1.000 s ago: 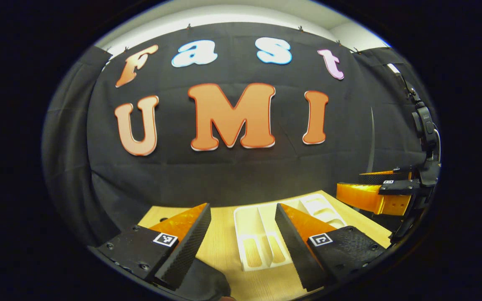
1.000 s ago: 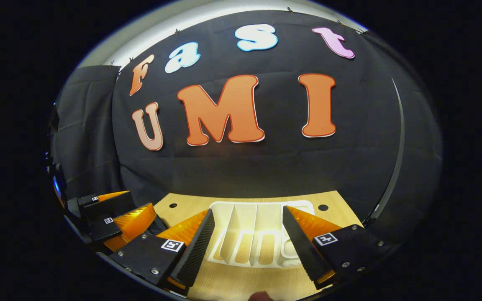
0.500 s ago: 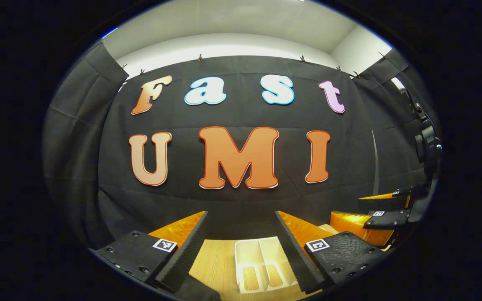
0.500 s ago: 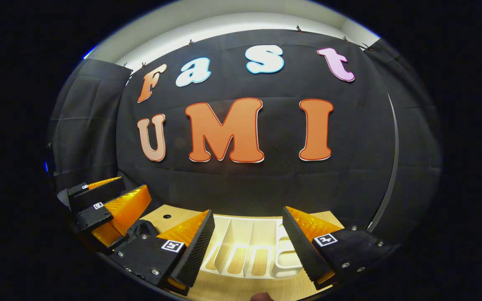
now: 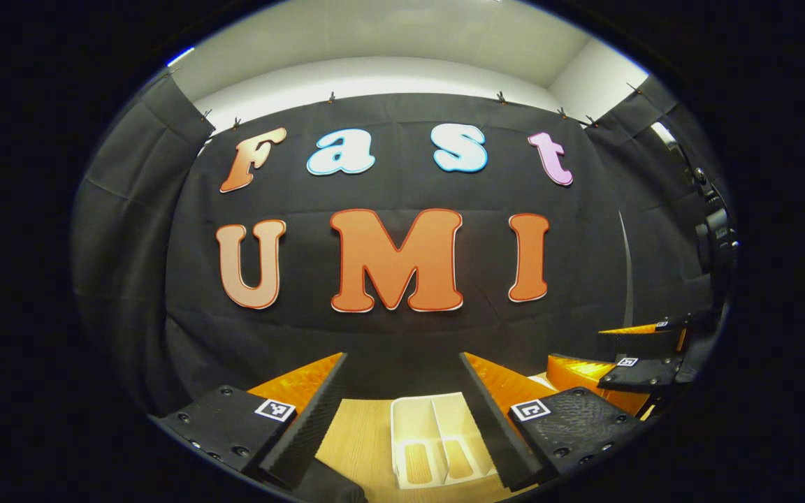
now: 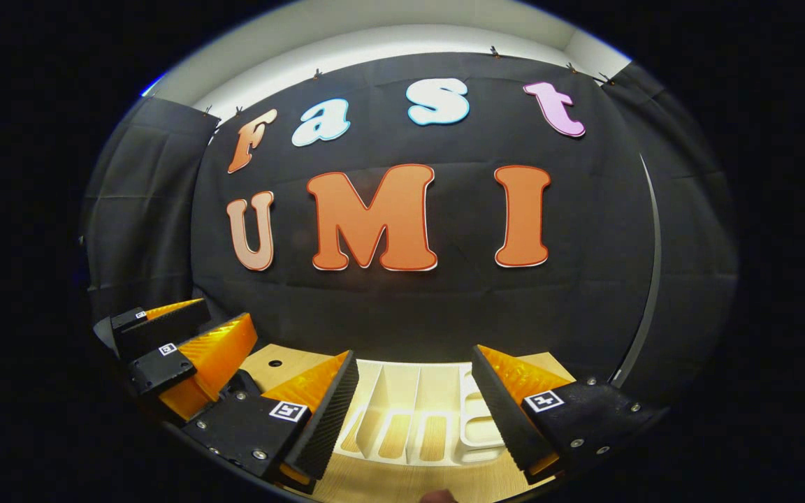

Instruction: Open the schoolbag, grab two books from the bookshelf and put them into the schoolbag.

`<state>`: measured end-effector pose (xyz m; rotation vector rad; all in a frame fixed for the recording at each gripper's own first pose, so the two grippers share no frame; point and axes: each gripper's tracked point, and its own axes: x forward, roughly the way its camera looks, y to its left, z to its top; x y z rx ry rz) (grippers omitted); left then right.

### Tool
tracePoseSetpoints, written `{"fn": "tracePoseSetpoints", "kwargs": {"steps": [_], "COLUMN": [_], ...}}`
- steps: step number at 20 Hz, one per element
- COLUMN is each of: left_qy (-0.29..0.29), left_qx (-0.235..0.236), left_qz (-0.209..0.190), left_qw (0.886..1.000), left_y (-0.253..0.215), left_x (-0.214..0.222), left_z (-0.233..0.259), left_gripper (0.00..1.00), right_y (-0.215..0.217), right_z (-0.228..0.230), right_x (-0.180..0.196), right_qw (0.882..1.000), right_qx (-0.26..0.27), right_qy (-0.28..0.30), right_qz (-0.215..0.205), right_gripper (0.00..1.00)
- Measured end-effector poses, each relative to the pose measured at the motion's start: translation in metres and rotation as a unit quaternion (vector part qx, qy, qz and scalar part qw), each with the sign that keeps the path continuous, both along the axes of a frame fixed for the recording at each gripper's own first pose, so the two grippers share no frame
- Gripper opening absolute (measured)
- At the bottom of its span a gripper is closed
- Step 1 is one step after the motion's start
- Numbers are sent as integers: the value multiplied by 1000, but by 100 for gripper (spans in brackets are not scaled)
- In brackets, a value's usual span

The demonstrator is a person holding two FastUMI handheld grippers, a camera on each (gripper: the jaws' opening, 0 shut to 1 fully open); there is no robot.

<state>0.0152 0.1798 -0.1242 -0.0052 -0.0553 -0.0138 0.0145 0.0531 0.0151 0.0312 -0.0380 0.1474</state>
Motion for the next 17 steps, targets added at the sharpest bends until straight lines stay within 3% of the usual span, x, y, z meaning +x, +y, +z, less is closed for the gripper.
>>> {"fn": "tracePoseSetpoints", "kwargs": {"steps": [17], "left_qy": [9], "left_qx": [-6], "left_qz": [14], "left_qw": [1000], "left_y": [8], "left_x": [-4], "left_z": [-4], "left_gripper": [96], "right_y": [2], "right_z": [-12], "right_x": [4], "right_qw": [1000], "right_qx": [-22], "right_qy": [11], "right_qz": [7], "right_gripper": [97]}}
